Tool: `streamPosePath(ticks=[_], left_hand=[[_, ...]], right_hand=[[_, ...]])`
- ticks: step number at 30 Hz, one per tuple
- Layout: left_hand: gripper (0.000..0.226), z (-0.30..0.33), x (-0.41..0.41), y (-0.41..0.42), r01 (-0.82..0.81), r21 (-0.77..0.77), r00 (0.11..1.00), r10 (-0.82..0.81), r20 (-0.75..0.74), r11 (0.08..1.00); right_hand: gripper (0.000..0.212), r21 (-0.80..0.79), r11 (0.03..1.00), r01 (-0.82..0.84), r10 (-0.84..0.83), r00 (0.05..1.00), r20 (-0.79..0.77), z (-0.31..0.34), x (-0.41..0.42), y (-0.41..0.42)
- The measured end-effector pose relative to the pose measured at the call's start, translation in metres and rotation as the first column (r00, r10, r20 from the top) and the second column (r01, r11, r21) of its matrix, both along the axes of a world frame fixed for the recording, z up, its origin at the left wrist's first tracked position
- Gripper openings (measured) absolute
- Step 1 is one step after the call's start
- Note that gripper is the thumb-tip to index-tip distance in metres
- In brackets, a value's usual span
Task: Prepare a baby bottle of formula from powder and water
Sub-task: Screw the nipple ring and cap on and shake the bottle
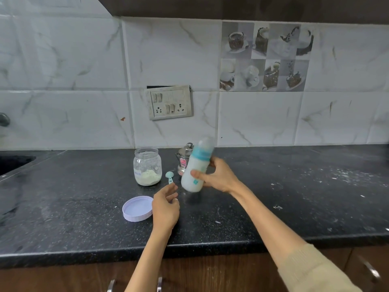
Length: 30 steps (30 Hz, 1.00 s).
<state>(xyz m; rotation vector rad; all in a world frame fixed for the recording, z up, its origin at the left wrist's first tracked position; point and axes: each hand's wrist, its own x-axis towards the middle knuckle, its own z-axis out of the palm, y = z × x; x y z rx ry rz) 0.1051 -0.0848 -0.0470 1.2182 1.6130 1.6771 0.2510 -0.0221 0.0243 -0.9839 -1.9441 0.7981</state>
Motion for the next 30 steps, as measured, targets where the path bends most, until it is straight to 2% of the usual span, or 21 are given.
streamPosePath(ticks=[2,5,8,10,11,13,16,19,21,24,27,30], left_hand=[[0.052,0.000,0.001,0.000,0.000,-0.007,1.000,0.000,-0.004,1.000],[0.053,-0.001,-0.001,0.000,0.006,-0.005,1.000,-0.006,0.001,1.000],[0.053,0.000,0.000,0.000,0.005,-0.009,1.000,-0.005,0.005,1.000],[0.052,-0.001,-0.001,0.001,0.010,-0.004,1.000,-0.010,0.009,1.000],[0.052,-0.001,-0.001,0.001,0.011,0.000,1.000,-0.011,0.011,1.000],[0.052,0.000,0.000,0.000,0.011,-0.004,1.000,-0.011,0.010,1.000],[0.052,-0.001,0.000,0.001,0.013,-0.002,1.000,-0.013,0.006,1.000],[0.052,0.001,0.000,0.000,0.005,0.001,1.000,-0.005,0.007,1.000],[0.052,0.000,0.000,0.000,0.007,0.005,1.000,-0.008,0.009,1.000],[0.053,0.001,0.001,-0.001,0.006,0.002,1.000,-0.006,0.002,1.000],[0.052,0.000,0.000,0.000,0.007,0.008,1.000,-0.007,0.008,1.000],[0.052,0.002,0.001,-0.001,0.005,0.004,1.000,-0.005,0.009,1.000]], right_hand=[[0.057,0.017,0.999,-0.033,0.031,0.991,0.130,-0.002,-0.001,-0.002],[0.057,0.006,1.000,0.016,-0.016,1.000,-0.001,-0.002,0.002,0.001],[0.057,0.040,0.999,-0.019,0.013,0.991,0.134,-0.002,0.002,0.001],[0.057,0.037,0.999,0.035,-0.036,0.999,0.022,-0.004,0.003,0.002],[0.058,0.040,0.998,0.042,-0.043,0.999,0.018,-0.005,0.004,0.003],[0.062,0.057,0.998,0.024,-0.030,0.994,0.108,-0.007,0.004,0.003],[0.061,0.036,0.997,0.065,-0.064,0.998,-0.006,-0.008,0.006,0.002],[0.061,0.048,0.998,0.032,-0.036,0.997,0.075,-0.009,0.005,0.002],[0.057,-0.012,0.999,0.050,-0.051,0.999,-0.012,-0.006,0.006,0.000],[0.052,-0.032,0.999,0.000,0.003,0.993,0.120,-0.005,0.005,-0.001],[0.047,-0.055,0.998,-0.019,0.021,0.999,0.042,-0.002,0.005,-0.006],[0.045,-0.045,0.998,-0.051,0.057,0.987,0.150,0.002,0.002,-0.006]])
